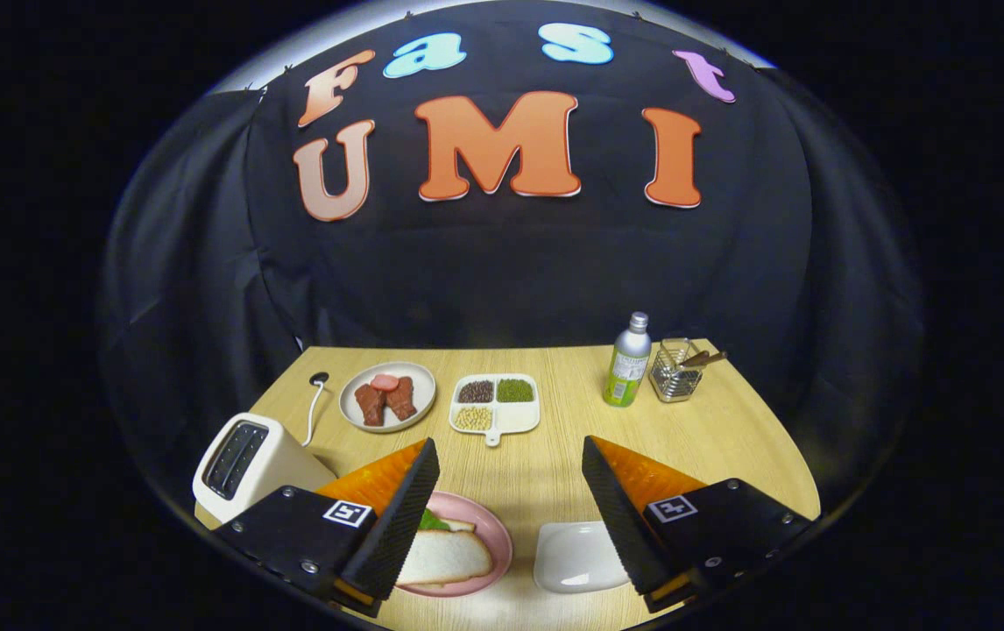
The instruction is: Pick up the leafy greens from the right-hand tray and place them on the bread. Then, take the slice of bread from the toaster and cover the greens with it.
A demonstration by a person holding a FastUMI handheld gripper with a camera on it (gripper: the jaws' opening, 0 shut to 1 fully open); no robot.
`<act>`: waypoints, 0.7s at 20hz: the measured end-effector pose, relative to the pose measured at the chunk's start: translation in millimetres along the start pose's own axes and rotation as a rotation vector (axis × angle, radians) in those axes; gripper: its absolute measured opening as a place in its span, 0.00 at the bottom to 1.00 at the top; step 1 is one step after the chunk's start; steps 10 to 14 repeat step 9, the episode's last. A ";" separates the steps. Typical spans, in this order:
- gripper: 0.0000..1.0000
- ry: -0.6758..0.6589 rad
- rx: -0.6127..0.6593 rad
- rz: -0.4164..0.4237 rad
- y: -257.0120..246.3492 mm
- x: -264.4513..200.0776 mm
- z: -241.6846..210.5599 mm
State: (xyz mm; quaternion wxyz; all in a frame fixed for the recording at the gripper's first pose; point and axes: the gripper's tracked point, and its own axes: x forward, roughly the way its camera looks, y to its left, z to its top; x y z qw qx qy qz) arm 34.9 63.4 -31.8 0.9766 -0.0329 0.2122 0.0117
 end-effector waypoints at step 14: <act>0.98 -0.234 0.019 -0.054 -16.6 -44.6 77.7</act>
